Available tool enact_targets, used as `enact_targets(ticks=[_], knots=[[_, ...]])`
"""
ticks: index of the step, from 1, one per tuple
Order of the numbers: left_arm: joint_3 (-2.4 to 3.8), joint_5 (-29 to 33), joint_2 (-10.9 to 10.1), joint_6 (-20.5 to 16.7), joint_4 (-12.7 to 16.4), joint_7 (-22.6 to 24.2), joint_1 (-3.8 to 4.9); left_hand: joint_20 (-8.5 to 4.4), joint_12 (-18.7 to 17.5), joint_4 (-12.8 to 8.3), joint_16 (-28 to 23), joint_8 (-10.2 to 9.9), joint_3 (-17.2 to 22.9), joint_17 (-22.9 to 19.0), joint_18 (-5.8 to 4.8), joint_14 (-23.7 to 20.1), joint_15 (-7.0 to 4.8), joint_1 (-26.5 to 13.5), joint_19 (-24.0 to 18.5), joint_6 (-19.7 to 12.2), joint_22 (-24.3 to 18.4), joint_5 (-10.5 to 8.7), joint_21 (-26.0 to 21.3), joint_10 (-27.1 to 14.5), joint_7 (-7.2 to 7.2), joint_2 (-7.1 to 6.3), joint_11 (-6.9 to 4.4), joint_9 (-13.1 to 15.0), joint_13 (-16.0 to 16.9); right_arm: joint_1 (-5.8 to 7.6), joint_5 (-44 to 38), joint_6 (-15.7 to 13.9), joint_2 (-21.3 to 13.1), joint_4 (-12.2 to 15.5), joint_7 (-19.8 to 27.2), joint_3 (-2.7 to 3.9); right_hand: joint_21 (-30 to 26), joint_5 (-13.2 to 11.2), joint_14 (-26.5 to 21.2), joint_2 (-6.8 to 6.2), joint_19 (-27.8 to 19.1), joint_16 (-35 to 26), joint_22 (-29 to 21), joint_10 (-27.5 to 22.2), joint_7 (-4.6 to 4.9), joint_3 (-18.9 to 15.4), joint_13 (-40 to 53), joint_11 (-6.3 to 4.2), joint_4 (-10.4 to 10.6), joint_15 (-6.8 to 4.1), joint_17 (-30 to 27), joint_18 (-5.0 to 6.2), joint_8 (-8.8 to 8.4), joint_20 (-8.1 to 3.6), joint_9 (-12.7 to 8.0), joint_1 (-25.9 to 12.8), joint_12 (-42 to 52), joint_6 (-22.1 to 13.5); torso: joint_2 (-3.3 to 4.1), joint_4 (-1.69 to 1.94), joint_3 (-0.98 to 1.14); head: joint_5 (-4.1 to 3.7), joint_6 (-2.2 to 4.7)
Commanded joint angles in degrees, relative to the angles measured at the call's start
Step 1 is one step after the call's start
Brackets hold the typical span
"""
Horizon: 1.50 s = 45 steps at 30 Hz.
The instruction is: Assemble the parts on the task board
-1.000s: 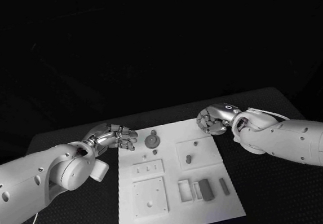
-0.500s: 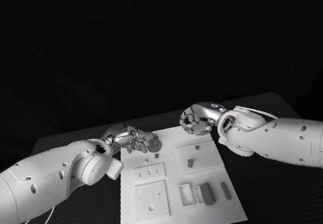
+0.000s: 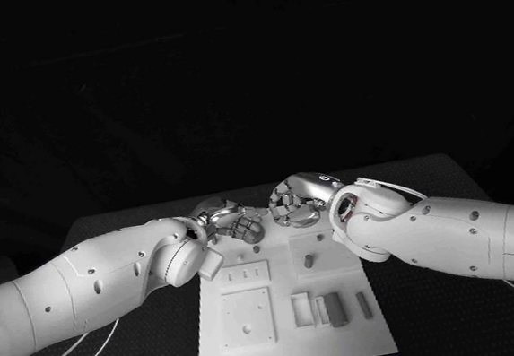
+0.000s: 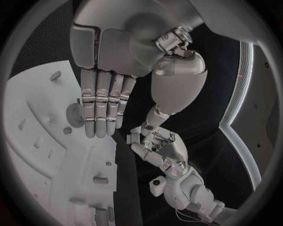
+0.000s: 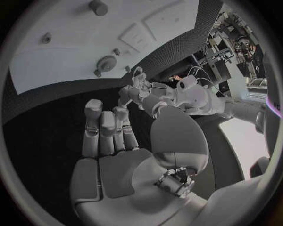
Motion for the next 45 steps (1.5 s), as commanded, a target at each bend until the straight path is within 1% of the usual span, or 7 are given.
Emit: enact_targets(ticks=[1, 6, 11, 24, 35, 40, 45], knots=[[0.04, 0.8, 0.5, -1.2, 0.2, 0.0, -0.14, -0.05, -0.3, -0.1, -0.2, -0.3, -0.3, 0.1, 0.17, -0.1, 0.08, -0.4, -0.3, 0.3, 0.1, -0.23, -0.3, -0.2, -0.06, -0.11, -0.08, -0.1, 0.1, -0.21, -1.2, 0.5, 0.3, 0.5, -1.7, -0.02, 0.0, -0.1, 0.0, -0.53, 0.4, 0.0, 0.9, 0.3, 0.87, 0.0, -0.1, -0.02, 0.5, -0.36, -0.1, 1.68, 1.31, -0.13, 4.4, -0.4, 0.0, 6.1, -0.45, -0.06, -0.07, 0.21, -0.11], [0.03, 0.7, 0.7, 0.3, 0.6, -0.4, -0.26, -0.01, -0.2, -0.4, -0.3, -0.3, -0.4, 0.1, 0.17, -0.2, 0.11, -0.3, -0.4, 0.6, 0.1, -0.22, -0.4, -0.1, -0.02, -0.08, -0.14, -0.2, 0.2, -0.33, -1.3, 0.4, 0.7, 0.7, -1.8, -0.02, 0.0, -0.1, 0.1, -0.78, 0.4, 0.0, 0.9, 0.3, 0.85, -0.1, -0.1, -0.04, 0.8, -0.38, -0.1, 1.68, 1.29, -0.16, 4.5, -0.5, 0.0, 6.1, -0.33, -0.09, -0.08, 0.35, -0.11], [0.03, 0.7, 0.7, 0.3, 0.5, -0.4, -0.29, 0.01, -0.2, -0.4, -0.4, -0.2, -0.5, 0.2, 0.17, -0.2, 0.13, -0.4, -0.4, 0.8, 0.1, -0.22, -0.4, 0.0, -0.03, 0.08, -0.2, -0.2, 0.2, -0.45, -1.3, 0.6, 0.8, 1.3, -1.6, -0.02, 0.0, -0.1, 0.1, -0.86, 0.4, 0.0, 0.9, 0.3, 0.84, -0.1, -0.1, -0.05, 0.8, -0.39, -0.1, 1.68, 1.29, -0.18, 4.5, -0.5, 0.0, 6.1, -0.21, -0.09, -0.06, 0.31, -0.09], [0.03, 0.7, 0.8, 2.4, 0.6, -0.1, -0.32, 0.06, 0.1, -1.5, -0.7, 0.1, -0.6, 0.5, 0.2, -0.1, 0.15, -0.1, -0.3, 2.1, 0.3, -0.22, -0.6, 1.2, -0.53, 1.28, -0.77, -0.3, 0.5, -0.58, -1.6, 0.9, 1.5, 1.2, -1.5, -0.02, 0.0, -0.1, 0.1, -0.89, 0.4, 0.0, 0.9, 0.3, 0.83, -0.1, -0.1, -0.06, 0.9, -0.4, -0.1, 1.68, 1.29, -0.2, 4.5, -0.5, 0.0, 6.1, -0.12, -0.11, -0.03, 0.06, -0.29], [0.03, 0.3, 0.8, 3.5, 0.8, -0.2, -0.33, -0.02, 0.8, -2.2, -0.9, 0.8, -0.8, 1.0, 0.22, 0.3, 0.02, -0.3, 0.0, 4.3, 0.5, -0.22, -0.8, 3.2, -1.11, 2.33, -1.6, -0.3, 1.1, -0.62, -2.1, 1.0, 1.9, 1.0, -1.5, -0.03, 0.0, -0.1, 0.1, -0.89, 0.5, 0.0, 0.9, 0.3, 0.82, 0.0, -0.1, -0.07, 1.0, -0.42, -0.1, 1.68, 1.27, -0.22, 4.5, -0.5, 0.0, 6.1, -0.09, -0.09, -0.03, -0.08, -0.27], [0.04, 0.3, 0.8, 3.4, 0.8, 0.2, -0.33, -0.1, 0.9, -2.7, -0.9, 1.0, -0.6, 1.2, 0.2, 0.5, -0.1, 0.1, 0.2, 5.0, 0.6, -0.22, -0.9, 3.8, -1.35, 3.28, -1.88, -0.3, 1.2, -0.65, -2.1, 1.6, 2.2, 0.9, -1.3, -0.09, 0.0, -0.1, 0.1, -0.91, 0.5, 0.0, 0.9, 0.3, 0.82, 0.0, -0.1, -0.08, 1.0, -0.42, -0.1, 1.68, 1.28, -0.23, 4.6, -0.5, 0.0, 6.1, -0.07, -0.13, -0.02, -0.1, -0.32], [0.04, 0.3, 0.8, 3.5, 0.8, 0.3, -0.33, -0.12, 0.7, -3.9, -1.1, 0.9, -0.1, 1.4, 0.09, 0.6, -0.1, 1.1, 0.2, 5.2, 0.7, -0.22, -1.0, 4.0, -1.47, 5.12, -1.92, -0.4, 1.3, -0.8, -2.1, 1.7, 2.2, 0.6, -1.4, -0.11, 0.0, -0.1, 0.1, -0.92, 0.5, 0.0, 0.9, 0.3, 0.81, 0.0, -0.1, -0.08, 1.0, -0.42, -0.1, 1.68, 1.27, -0.23, 4.6, -0.5, 0.0, 6.1, -0.03, -0.1, 0.0, -0.15, -0.39]])
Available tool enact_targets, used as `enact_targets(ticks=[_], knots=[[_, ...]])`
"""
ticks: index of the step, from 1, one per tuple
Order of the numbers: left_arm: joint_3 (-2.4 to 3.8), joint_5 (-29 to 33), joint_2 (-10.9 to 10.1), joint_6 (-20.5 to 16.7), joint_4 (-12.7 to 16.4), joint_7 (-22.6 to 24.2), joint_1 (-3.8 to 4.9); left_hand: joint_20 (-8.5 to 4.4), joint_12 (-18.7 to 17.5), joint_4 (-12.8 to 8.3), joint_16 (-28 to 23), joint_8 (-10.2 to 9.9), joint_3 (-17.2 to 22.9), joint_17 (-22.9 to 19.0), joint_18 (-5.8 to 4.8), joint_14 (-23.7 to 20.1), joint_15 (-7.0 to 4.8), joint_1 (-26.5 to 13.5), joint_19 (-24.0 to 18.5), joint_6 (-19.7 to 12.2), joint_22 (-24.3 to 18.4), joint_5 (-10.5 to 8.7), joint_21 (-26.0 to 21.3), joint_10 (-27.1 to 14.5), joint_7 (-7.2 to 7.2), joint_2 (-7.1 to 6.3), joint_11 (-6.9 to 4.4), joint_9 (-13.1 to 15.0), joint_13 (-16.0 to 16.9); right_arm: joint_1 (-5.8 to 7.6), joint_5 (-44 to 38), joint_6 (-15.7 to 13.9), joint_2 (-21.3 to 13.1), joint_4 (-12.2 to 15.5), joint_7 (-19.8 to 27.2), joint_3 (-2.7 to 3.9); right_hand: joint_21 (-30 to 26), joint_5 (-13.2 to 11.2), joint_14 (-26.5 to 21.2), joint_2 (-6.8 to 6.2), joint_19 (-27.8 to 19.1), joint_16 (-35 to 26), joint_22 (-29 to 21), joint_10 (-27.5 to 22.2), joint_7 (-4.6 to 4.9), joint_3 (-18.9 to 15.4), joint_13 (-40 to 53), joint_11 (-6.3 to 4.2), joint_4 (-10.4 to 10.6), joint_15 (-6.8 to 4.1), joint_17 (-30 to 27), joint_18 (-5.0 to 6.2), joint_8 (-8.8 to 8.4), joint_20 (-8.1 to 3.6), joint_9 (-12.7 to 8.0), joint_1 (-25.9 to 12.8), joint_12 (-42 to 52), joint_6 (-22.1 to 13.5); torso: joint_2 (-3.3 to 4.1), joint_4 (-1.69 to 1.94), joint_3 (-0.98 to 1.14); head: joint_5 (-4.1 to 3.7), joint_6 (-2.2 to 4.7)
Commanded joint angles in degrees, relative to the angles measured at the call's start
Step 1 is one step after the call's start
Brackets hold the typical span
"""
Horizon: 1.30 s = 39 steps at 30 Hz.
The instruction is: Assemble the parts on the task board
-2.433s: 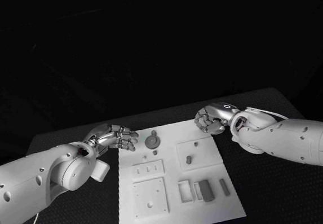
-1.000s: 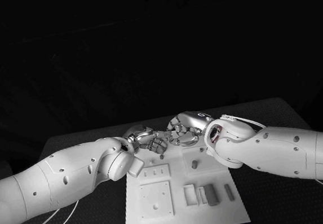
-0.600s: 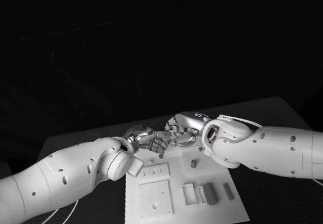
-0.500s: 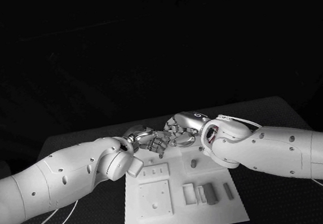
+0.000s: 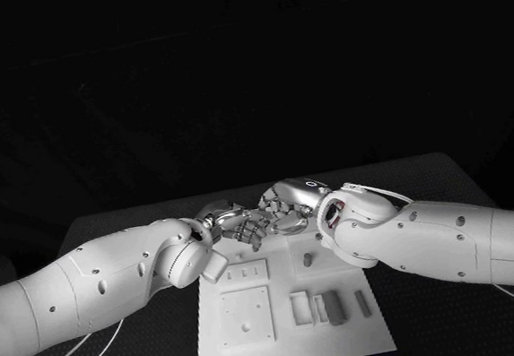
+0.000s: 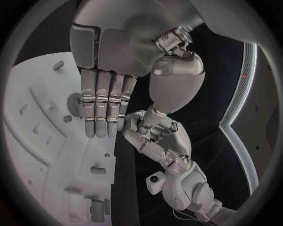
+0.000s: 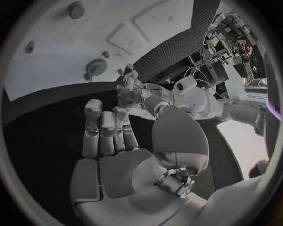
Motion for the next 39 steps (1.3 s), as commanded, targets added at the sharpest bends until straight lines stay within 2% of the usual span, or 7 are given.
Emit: enact_targets(ticks=[1, 4, 9, 33, 36, 37, 39], knots=[[0.1, 0.0, 0.2, 1.4, 0.3, 1.0, 0.06, -0.12, 0.0, -0.8, -0.4, -0.1, 0.1, 0.2, 0.06, 0.3, 0.14, 0.5, 0.2, 0.4, 0.1, -0.22, -0.4, 0.4, 0.05, 1.22, 0.04, -0.1, 0.1, -0.18, -0.7, 1.2, 0.1, -0.3, 0.1, -0.08, 0.0, -0.1, 0.1, 0.2, 0.1, 0.0, 0.9, 0.2, 1.06, 0.0, -0.1, -0.18, 0.4, -0.45, -0.1, 1.67, 0.03, -0.25, 2.0, 0.6, 0.0, 5.8, 0.04, 0.0, 0.01, -0.03, -0.11], [0.1, -0.2, 0.1, 1.4, 0.3, 1.0, 0.06, -0.15, 0.0, -1.6, -0.5, 0.0, 0.8, 0.3, 0.03, 0.4, 0.13, 1.5, 0.3, 0.8, 0.2, -0.22, -0.5, 0.8, -0.13, 2.52, -0.09, -0.1, 0.2, -0.21, -0.8, 1.2, 0.0, -0.5, 0.0, -0.09, 0.0, -0.1, 0.1, 0.2, 0.1, 0.0, 0.9, 0.2, 1.06, 0.0, -0.1, -0.19, 0.4, -0.45, -0.1, 1.67, 0.03, -0.25, 2.0, 0.6, 0.0, 5.8, 0.03, 0.01, 0.0, -0.01, -0.17], [0.1, -0.7, -0.1, 1.6, 0.3, 0.9, 0.06, -0.16, 0.3, -1.9, -0.6, 0.3, 2.9, 0.6, -0.09, 0.6, 0.1, 3.2, 0.4, 1.9, 0.4, -0.22, -0.5, 1.8, -0.7, 3.77, -0.5, 0.0, 0.5, -0.21, -0.9, 1.3, -0.2, -0.7, 0.0, -0.11, 0.0, -0.1, 0.2, 0.2, 0.1, 0.0, 0.9, 0.2, 1.06, 0.0, -0.1, -0.19, 0.4, -0.45, -0.1, 1.67, 0.03, -0.26, 2.0, 0.6, 0.0, 5.9, 0.05, 0.0, 0.0, 0.01, -0.23], [0.1, -1.3, -0.2, 1.7, 0.4, 1.0, 0.05, -0.48, 0.6, -2.0, -0.5, 1.0, 5.1, 1.5, -0.36, 1.5, -0.26, 3.8, 0.8, 3.8, 1.0, -0.19, -0.6, 3.4, -1.77, 4.66, -1.24, 0.3, 1.2, -0.24, 0.0, 2.4, 0.0, -0.9, 0.6, -0.17, -0.1, -0.1, 0.0, -0.22, -0.1, -0.2, 0.9, 0.1, 1.11, 0.0, -0.1, -0.15, 0.6, -0.45, -0.1, 1.67, -0.15, -0.29, 2.1, 0.6, -0.1, 5.6, 0.1, 0.01, 0.01, -0.08, -0.54], [0.1, -1.8, -0.2, 0.8, 0.3, 1.0, 0.05, -0.53, 0.7, -2.1, -0.5, 1.1, 5.3, 1.6, -0.41, 1.7, -0.35, 4.0, 0.9, 4.1, 1.1, -0.13, -0.6, 3.6, -1.91, 4.76, -1.35, 0.4, 1.3, -0.25, 1.4, 2.4, -0.1, -1.2, 1.1, -0.24, -0.8, 0.0, -0.9, -1.36, -0.9, -0.9, 0.7, -1.2, 2.31, 0.1, -0.1, 0.86, 1.0, 0.23, -0.3, 1.67, -2.45, -0.07, 1.3, 0.3, -0.7, 1.9, 0.09, 0.01, 0.01, -0.05, -0.57], [0.1, -2.7, -0.3, -0.4, 0.3, 0.7, 0.05, -0.59, 0.8, -2.2, -0.4, 1.2, 5.5, 1.7, -0.49, 1.9, -0.45, 4.1, 0.9, 4.3, 1.2, -0.02, -0.6, 3.9, -1.98, 4.85, -1.47, 0.5, 1.4, -0.25, 2.2, 2.0, -0.3, -1.3, 1.5, -0.28, -1.4, 0.0, -1.7, -2.42, -1.7, -1.4, 0.6, -2.2, 3.44, 0.1, -0.1, 1.97, 1.3, 1.2, -0.4, 1.67, -4.37, 0.21, 0.5, 0.1, -1.1, -1.4, 0.1, 0.01, 0.02, -0.02, -0.61], [0.1, -3.3, -0.3, -1.3, 0.1, 0.2, 0.05, -0.87, 0.9, -2.2, -0.4, 1.3, 5.5, 2.0, -0.85, 2.2, -0.67, 4.4, 0.6, 4.9, 2.2, 0.34, -0.1, 4.3, -2.17, 4.76, -1.7, 0.8, 1.8, -0.25, 2.7, 1.7, -0.6, -1.5, 2.3, -0.28, -2.5, -0.1, -3.1, -3.5, -3.1, -2.4, 0.4, -3.9, 4.97, 0.3, -0.2, 3.4, 1.8, 2.69, -0.7, 1.62, -6.21, 0.84, -0.3, 0.0, -1.7, -4.6, 0.09, -0.02, 0.03, 0.03, -0.67]])
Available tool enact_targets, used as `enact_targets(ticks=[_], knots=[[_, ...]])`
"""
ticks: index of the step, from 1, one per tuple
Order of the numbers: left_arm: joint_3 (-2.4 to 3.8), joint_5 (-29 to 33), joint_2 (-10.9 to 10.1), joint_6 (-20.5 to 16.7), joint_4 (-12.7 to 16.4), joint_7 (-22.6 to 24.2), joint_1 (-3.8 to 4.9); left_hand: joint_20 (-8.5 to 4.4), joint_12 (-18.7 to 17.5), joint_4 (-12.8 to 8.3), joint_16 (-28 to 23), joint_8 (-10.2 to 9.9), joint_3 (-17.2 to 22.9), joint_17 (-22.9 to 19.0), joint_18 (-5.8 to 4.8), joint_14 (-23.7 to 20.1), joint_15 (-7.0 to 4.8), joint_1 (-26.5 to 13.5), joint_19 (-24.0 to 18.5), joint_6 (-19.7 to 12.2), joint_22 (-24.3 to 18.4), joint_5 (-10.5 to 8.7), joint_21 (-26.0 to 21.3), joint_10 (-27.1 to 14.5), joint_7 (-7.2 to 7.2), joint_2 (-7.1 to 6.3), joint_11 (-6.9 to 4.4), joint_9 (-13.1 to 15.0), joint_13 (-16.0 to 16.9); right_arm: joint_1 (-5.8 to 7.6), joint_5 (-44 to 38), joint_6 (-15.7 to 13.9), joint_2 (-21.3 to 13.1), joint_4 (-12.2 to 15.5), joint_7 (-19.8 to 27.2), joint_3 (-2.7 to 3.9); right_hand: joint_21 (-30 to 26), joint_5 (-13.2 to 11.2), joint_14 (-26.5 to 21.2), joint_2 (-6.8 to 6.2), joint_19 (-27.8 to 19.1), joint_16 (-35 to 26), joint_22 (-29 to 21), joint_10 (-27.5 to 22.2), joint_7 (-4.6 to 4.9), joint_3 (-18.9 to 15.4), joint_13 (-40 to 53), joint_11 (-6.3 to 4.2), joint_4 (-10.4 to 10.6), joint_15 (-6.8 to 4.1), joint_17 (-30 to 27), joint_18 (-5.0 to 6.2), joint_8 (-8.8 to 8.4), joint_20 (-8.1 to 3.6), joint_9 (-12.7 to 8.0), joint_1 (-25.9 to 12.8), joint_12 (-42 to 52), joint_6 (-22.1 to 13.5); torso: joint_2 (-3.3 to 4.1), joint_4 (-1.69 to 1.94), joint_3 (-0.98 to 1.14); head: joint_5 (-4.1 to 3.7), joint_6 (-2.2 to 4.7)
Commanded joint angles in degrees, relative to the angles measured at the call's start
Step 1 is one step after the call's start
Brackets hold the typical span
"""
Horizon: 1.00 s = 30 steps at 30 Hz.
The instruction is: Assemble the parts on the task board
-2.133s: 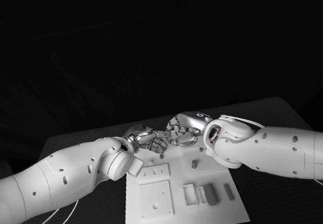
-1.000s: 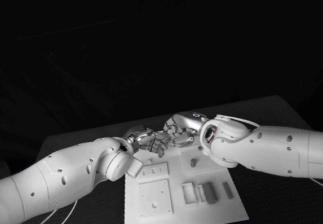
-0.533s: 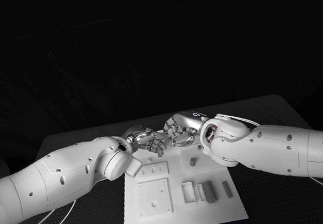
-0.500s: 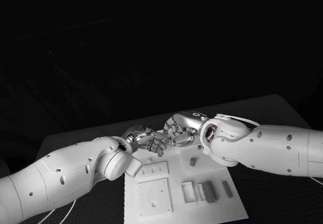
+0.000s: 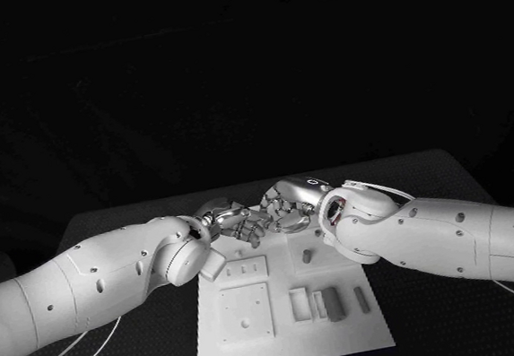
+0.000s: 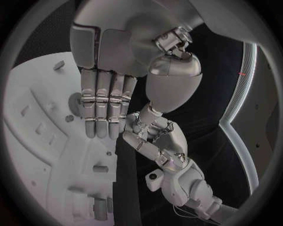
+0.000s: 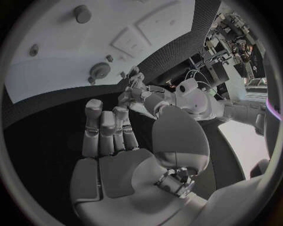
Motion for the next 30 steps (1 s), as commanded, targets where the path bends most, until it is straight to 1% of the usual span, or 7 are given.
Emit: enact_targets(ticks=[1, 4, 10, 14, 20, 25, 30], knots=[[0.09, -2.0, -0.1, -2.1, 0.0, 0.1, 0.11, -0.42, 0.5, 0.0, 0.1, 0.5, 0.3, 0.3, -0.86, 0.5, -0.2, 0.6, 0.1, 1.4, 1.1, 1.04, 0.4, 0.7, -0.84, 0.26, -0.1, 0.5, 0.3, -0.11, 2.2, 0.5, -0.5, -0.5, 1.9, -0.04, -0.9, -0.2, -1.0, -1.82, -1.1, -0.8, 0.3, -1.7, 2.73, -0.1, -0.1, 1.19, 0.6, 1.64, -0.2, 1.57, -2.09, 0.64, -1.2, -0.5, -0.4, -2.8, -0.01, -0.03, 0.03, 0.09, -0.09], [0.09, -2.8, -0.2, -3.0, -0.1, -1.0, 0.11, -0.4, 0.9, 0.0, -0.2, 0.8, 0.3, 0.8, -0.86, 0.0, -0.12, 0.2, -1.0, 2.5, 3.1, 6.05, 1.2, 1.7, -1.15, -0.64, -0.56, 1.1, 1.1, -0.12, 4.8, -0.4, -1.3, -0.7, 3.1, -0.05, -1.9, -0.2, -2.7, -4.35, -2.8, -1.4, 0.3, -3.7, 4.28, -0.9, 0.0, 2.74, 1.8, 3.17, -0.4, 1.48, -3.93, 1.72, -2.2, -1.7, -0.6, -6.1, 0.03, 0.02, 0.04, 0.0, -0.2], [0.08, -4.8, -0.6, -3.4, -0.1, -3.2, 0.11, 0.0, 0.9, 0.0, -0.9, 0.7, 0.6, 1.0, -0.86, -0.7, 0.31, -0.1, -2.6, 2.8, 5.0, 6.9, 1.7, 2.1, -1.17, -0.67, -0.75, 1.6, 1.8, -0.12, 11.5, -3.9, -3.0, -0.7, 5.7, -0.05, -2.8, -0.2, -4.6, -5.46, -4.2, -1.8, 0.3, -5.9, 5.45, -0.7, -0.1, 3.89, 3.9, 4.33, -0.6, 1.64, -5.07, 2.87, -3.2, -2.4, -0.5, -8.6, 0.03, 0.01, 0.06, 0.1, -0.3], [0.08, -7.1, -1.0, -3.9, -0.1, -3.6, 0.09, -0.18, 1.0, 0.1, -0.8, 0.6, 0.7, 1.2, -0.85, -0.3, 0.18, -0.5, -2.5, 3.0, 6.0, 6.48, 2.2, 2.4, -1.12, -0.6, -0.87, 1.8, 2.2, -0.09, 22.1, -4.0, -4.7, -1.6, 8.6, 0.26, -2.8, -0.4, -5.1, -3.63, -4.8, -1.4, 0.7, -6.5, 5.5, -4.7, -0.2, 3.96, 5.0, 4.41, -0.7, 1.64, -4.73, 3.17, -3.2, -4.7, 0.0, -8.9, 0.04, 0.02, 0.07, 0.42, -0.53], [0.07, -10.5, -1.8, -3.4, 0.0, -4.7, 0.09, -1.62, 1.1, 0.2, 2.4, 0.2, 0.9, 2.7, -0.24, 3.0, -1.42, -1.1, 0.2, 3.1, 8.3, 5.59, 4.5, 2.8, -1.04, -0.6, -0.99, 2.4, 3.3, 0.74, 30.1, -2.9, -5.6, -7.6, 11.3, 2.35, -3.0, -0.3, -5.4, -2.37, -5.2, -1.4, 0.8, -6.8, 5.49, -6.1, -0.5, 3.96, 4.5, 4.4, -0.9, 1.64, -4.48, 3.21, -3.3, -4.8, 0.2, -8.9, 0.02, -0.07, 0.05, 0.87, -0.7], [0.07, -13.8, -2.8, -1.7, 0.4, -6.9, 0.09, -6.34, 3.3, 0.0, 21.4, 0.1, 0.2, 13.6, 1.79, 11.1, -7.82, -0.5, 11.2, 3.7, 16.0, 5.88, 14.5, 4.3, -1.11, -0.99, -2.26, 3.2, 6.8, 2.32, 31.1, -1.8, -6.2, -12.2, 11.7, 2.87, -3.1, -0.2, -5.6, -1.64, -5.4, -1.3, 0.8, -6.9, 5.49, -6.9, -0.7, 3.96, 3.6, 4.41, -1.0, 1.64, -4.33, 3.24, -3.4, -4.5, 0.3, -8.9, 0.09, -0.11, 0.1, 1.42, -1.07], [0.07, -18.7, -4.0, 3.2, 1.8, -12.2, 0.1, -10.51, 11.4, 0.1, 37.9, -0.7, 1.2, 16.8, 3.47, 17.0, -11.11, 0.0, 19.5, 3.5, 24.1, 6.95, 24.1, 7.4, -1.97, -1.18, -4.98, 3.9, 15.5, 3.41, 31.1, -0.8, -6.1, -16.3, 11.5, 3.09, -3.1, -0.2, -5.7, -1.25, -5.4, -1.3, 0.8, -7.0, 5.49, -7.1, -0.9, 3.96, 3.2, 4.41, -1.1, 1.64, -4.25, 3.27, -3.5, -4.3, 0.4, -8.9, 0.05, -0.05, 0.1, 1.21, -1.44]])
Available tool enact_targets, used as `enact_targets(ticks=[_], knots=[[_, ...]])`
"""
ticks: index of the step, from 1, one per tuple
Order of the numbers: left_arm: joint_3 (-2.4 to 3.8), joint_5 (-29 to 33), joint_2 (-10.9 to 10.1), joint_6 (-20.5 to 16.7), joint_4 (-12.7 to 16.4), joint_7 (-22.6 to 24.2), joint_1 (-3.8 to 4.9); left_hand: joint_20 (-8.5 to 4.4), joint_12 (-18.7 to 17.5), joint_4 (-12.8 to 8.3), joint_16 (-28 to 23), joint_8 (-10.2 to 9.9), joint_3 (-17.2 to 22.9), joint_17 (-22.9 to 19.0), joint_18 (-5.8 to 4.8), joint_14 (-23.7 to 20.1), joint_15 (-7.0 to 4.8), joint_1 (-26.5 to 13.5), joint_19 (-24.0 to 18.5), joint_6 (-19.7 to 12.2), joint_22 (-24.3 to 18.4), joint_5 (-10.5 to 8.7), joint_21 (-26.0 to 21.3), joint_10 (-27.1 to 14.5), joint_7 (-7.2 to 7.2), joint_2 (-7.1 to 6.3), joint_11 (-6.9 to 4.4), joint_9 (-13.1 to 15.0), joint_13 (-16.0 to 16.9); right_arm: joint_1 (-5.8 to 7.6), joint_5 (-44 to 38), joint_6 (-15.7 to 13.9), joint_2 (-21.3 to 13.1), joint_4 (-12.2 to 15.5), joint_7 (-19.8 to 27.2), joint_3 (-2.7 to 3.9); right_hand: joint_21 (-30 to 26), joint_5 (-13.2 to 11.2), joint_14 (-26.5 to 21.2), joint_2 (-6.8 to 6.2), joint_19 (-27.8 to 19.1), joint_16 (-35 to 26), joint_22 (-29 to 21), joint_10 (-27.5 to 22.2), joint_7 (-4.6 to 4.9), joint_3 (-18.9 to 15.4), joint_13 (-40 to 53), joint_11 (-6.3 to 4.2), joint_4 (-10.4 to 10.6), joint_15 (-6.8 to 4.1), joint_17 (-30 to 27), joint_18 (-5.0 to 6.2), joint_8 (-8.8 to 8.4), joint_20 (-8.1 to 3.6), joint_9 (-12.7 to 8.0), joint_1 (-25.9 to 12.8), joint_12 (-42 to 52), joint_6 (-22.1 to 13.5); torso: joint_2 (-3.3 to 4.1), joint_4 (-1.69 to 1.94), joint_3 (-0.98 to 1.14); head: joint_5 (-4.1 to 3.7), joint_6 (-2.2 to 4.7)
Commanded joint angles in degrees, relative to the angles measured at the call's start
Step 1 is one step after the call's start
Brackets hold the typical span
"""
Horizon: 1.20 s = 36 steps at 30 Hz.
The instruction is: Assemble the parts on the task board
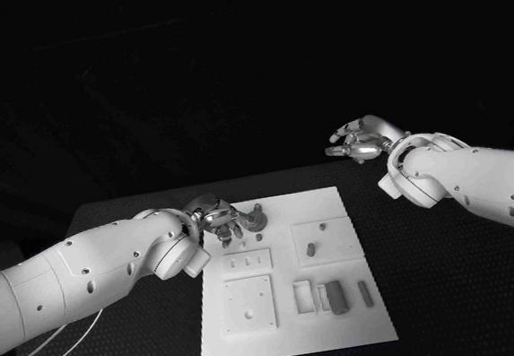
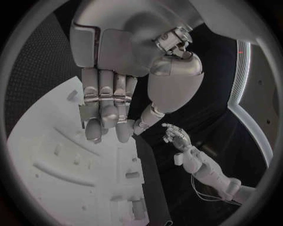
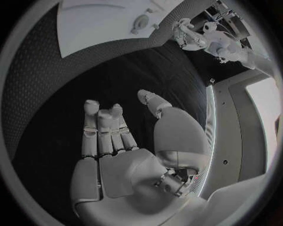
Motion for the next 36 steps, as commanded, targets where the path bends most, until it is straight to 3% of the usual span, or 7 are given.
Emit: enact_targets(ticks=[1, 6, 10, 26, 29, 33, 36], knots=[[0.04, -7.1, -0.4, 5.2, 1.2, -6.9, 0.04, -2.74, 3.7, 0.1, 3.7, -0.6, 0.7, -0.4, 3.48, 4.1, -2.69, 0.7, 4.5, 1.0, 1.4, 0.23, 2.0, 1.4, -1.97, 0.37, -0.79, 1.2, 3.6, 0.26, 2.4, 1.8, 0.2, -1.9, 1.7, 0.06, -0.4, 0.1, -0.5, 0.63, -0.4, 0.3, 0.8, -0.4, 1.18, -0.3, -0.1, 0.04, -0.1, 0.02, -0.1, 1.63, 0.4, 0.07, -0.1, -0.1, 0.4, -0.6, -0.02, 0.03, 0.04, -0.09, -0.32], [0.03, -10.2, -0.5, 4.6, 2.3, -13.2, 0.04, -3.12, 11.6, 0.0, 8.5, -1.6, 1.4, -2.2, 3.25, 4.1, -3.13, 0.7, 6.7, 0.2, 2.0, -0.82, 2.7, 1.7, -2.34, 1.0, -1.3, 1.6, 11.3, 0.33, 2.4, 2.5, 0.3, -3.4, 1.6, 0.36, -0.4, 0.1, -0.5, 0.86, -0.4, 0.4, 0.8, -0.4, 1.19, -0.5, -0.2, 0.04, -0.2, 0.03, -0.1, 1.63, 0.43, 0.1, -0.2, -0.1, 0.4, -0.6, 0.01, 0.12, 0.06, 0.0, -0.83], [0.03, -12.3, -0.4, 4.1, 3.1, -16.7, 0.04, -3.28, 14.5, 0.0, 11.2, -2.0, 1.7, -4.0, 3.08, 3.5, -3.14, 0.7, 7.2, 0.1, 2.5, -0.84, 2.8, 1.0, -2.35, 1.04, -1.34, 2.0, 14.2, 0.37, 2.4, 2.8, 0.6, -4.1, 1.7, 0.44, -0.4, 0.1, -0.6, 0.92, -0.4, 0.4, 0.8, -0.5, 1.19, -0.5, -0.2, 0.05, -0.3, 0.03, -0.2, 1.63, 0.43, 0.11, -0.2, -0.1, 0.4, -0.6, 0.0, 0.01, 0.04, -0.01, -1.19], [-1.29, -17.9, 1.5, 3.1, 3.2, -21.4, 0.05, -3.2, 15.9, 0.1, 13.8, -2.3, 1.7, -6.7, 2.77, 2.5, -2.96, 0.4, 7.4, 0.4, 3.0, -0.58, 2.8, 0.5, -2.23, 0.38, -1.17, 2.3, 15.3, 0.91, 2.4, 3.7, 1.4, -6.8, 1.5, 0.66, -0.5, 0.1, -0.6, 1.15, -0.5, 0.4, 0.8, -0.5, 1.22, -0.8, -0.3, 0.08, -0.3, 0.06, -0.2, 1.63, 0.42, 0.19, -0.3, -0.4, 0.5, -0.7, -0.04, 0.14, 0.01, -0.17, -2.89], [-1.41, -18.2, 2.0, 2.7, 2.8, -21.6, 0.05, -3.15, 15.9, 0.2, 14.5, -2.2, 1.7, -7.9, 2.65, 2.1, -3.0, -0.2, 7.3, 1.0, 3.1, 0.96, 2.6, 0.3, -2.31, 0.15, -1.22, 2.5, 15.3, 0.99, 2.4, 3.8, 1.5, -6.8, 1.4, 0.67, -0.5, 0.1, -0.6, 1.17, -0.5, 0.4, 0.8, -0.5, 1.22, -0.8, -0.3, 0.08, -0.3, 0.06, -0.2, 1.63, 0.42, 0.19, -0.3, -0.4, 0.5, -0.7, -0.03, 0.09, 0.0, -0.09, -3.13], [-1.51, -18.3, 2.5, 2.3, 2.5, -21.4, 0.05, -3.14, 16.0, 0.3, 15.6, -1.8, 1.7, -9.7, 2.49, 1.6, -3.22, -1.7, 7.3, 2.2, 3.4, 7.3, 2.5, 0.2, -2.61, -0.16, -1.48, 2.9, 15.1, 1.0, 2.2, 4.1, 1.6, -6.8, 1.4, 0.67, -0.5, 0.1, -0.7, 1.17, -0.5, 0.4, 0.8, -0.6, 1.22, -0.8, -0.4, 0.08, -0.3, 0.07, -0.3, 1.63, 0.42, 0.19, -0.3, -0.4, 0.5, -0.8, -0.04, 0.05, 0.04, -0.05, -3.33], [-1.54, -18.2, 2.8, 1.9, 2.4, -21.2, 0.04, -3.18, 16.0, 0.4, 16.5, -1.6, 3.5, -11.0, 2.41, 1.2, -3.46, -2.4, 7.3, 3.0, 3.6, 9.65, 2.4, 0.1, -2.87, -0.74, -1.72, 3.1, 14.8, 1.0, 2.2, 4.1, 1.6, -6.8, 1.4, 0.67, -0.5, 0.2, -0.7, 1.18, -0.6, 0.4, 0.8, -0.6, 1.23, -0.8, -0.4, 0.08, -0.5, 0.07, -0.3, 1.63, 0.42, 0.19, -0.3, -0.3, 0.5, -0.8, -0.02, 0.05, 0.01, -0.15, -3.45]])
